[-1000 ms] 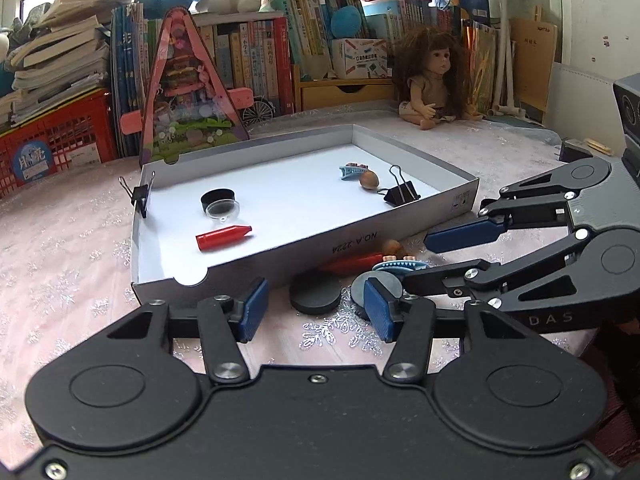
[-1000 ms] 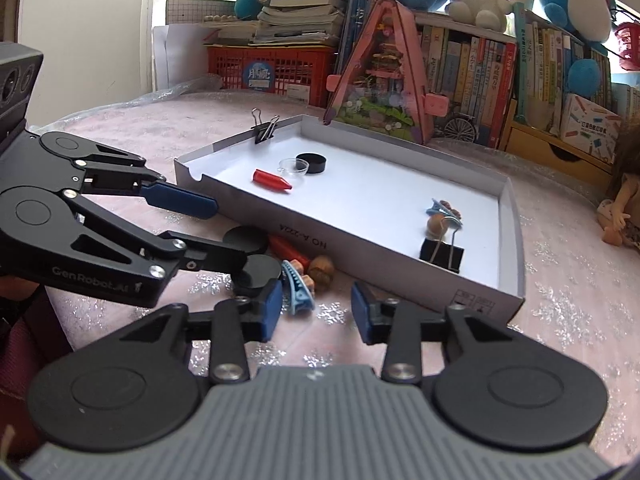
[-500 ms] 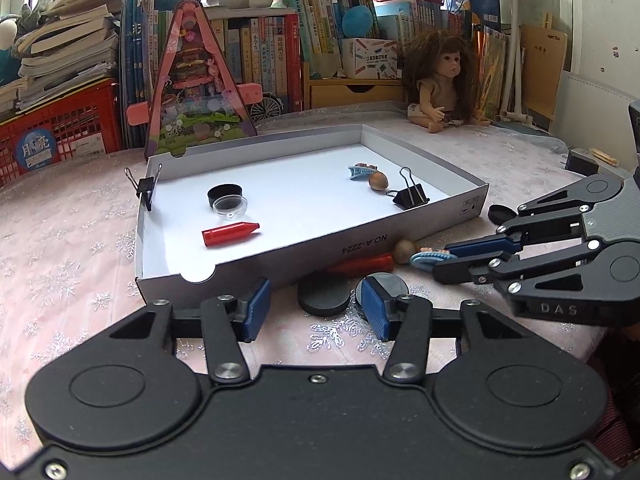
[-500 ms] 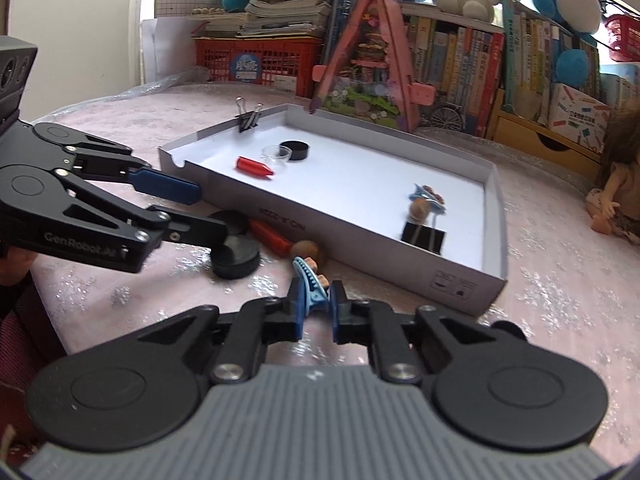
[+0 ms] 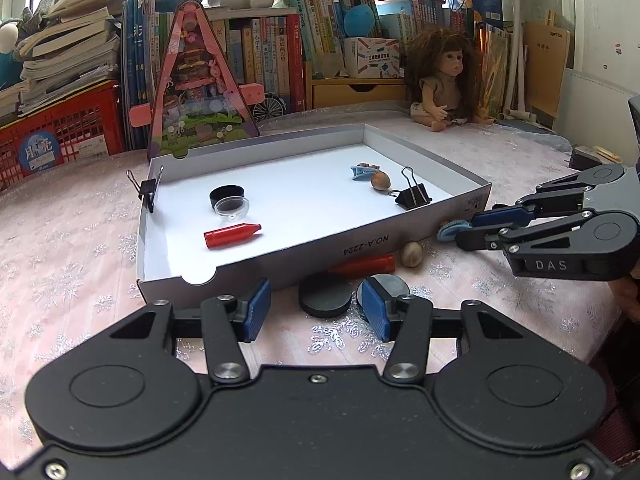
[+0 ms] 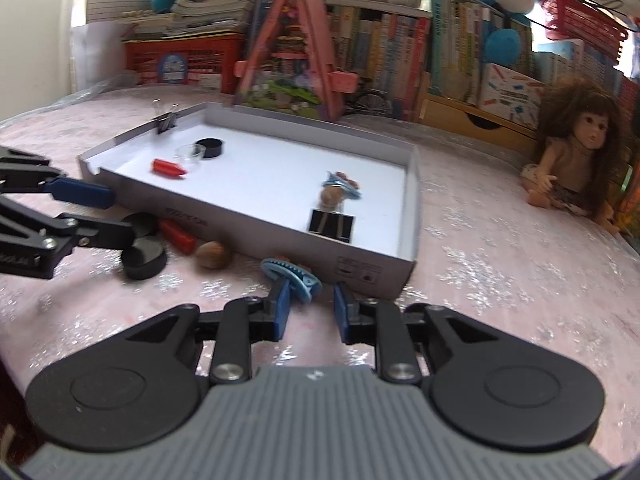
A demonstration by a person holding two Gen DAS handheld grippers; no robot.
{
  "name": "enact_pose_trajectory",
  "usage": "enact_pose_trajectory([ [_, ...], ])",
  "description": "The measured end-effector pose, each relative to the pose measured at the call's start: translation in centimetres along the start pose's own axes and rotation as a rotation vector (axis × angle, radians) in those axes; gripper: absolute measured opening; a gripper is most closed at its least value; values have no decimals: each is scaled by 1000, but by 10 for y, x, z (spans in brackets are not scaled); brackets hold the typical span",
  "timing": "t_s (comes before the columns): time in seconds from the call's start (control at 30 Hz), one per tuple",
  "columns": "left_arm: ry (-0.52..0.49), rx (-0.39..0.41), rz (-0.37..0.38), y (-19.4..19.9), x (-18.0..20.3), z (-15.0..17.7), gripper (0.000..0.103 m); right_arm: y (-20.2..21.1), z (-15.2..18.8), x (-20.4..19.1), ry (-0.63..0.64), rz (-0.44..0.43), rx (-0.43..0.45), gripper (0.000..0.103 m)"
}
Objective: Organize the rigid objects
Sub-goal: 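Grasp the blue hair clip with the right tool while the left tool grasps a black disc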
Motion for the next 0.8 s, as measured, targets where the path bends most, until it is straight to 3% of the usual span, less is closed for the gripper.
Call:
enact_pose_trajectory([
  [0.17, -4, -4, -4, 1, -1, 1, 49, 2, -2, 8, -49, 17, 12, 42],
  [0.37, -3, -16, -21, 1, -4, 4, 48, 10, -5, 5, -147, -116, 25, 52],
  [0.7, -17, -25, -24, -4, 3, 5, 48, 6, -4, -6, -154, -82, 21, 54],
  [0.8, -17, -20, -17, -7, 8, 2, 48, 5, -4, -4, -175, -55, 22, 59],
])
Point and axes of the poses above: each gripper's, at about its wrist camera, not at the fingertips, and y roughly against the way its jaws point, x to its right, z to its underside, the point moved 5 cm from there along -y, roughly the way its jaws point, and after that the axes turned 8 degrees about -y, right-handed, at the moved point
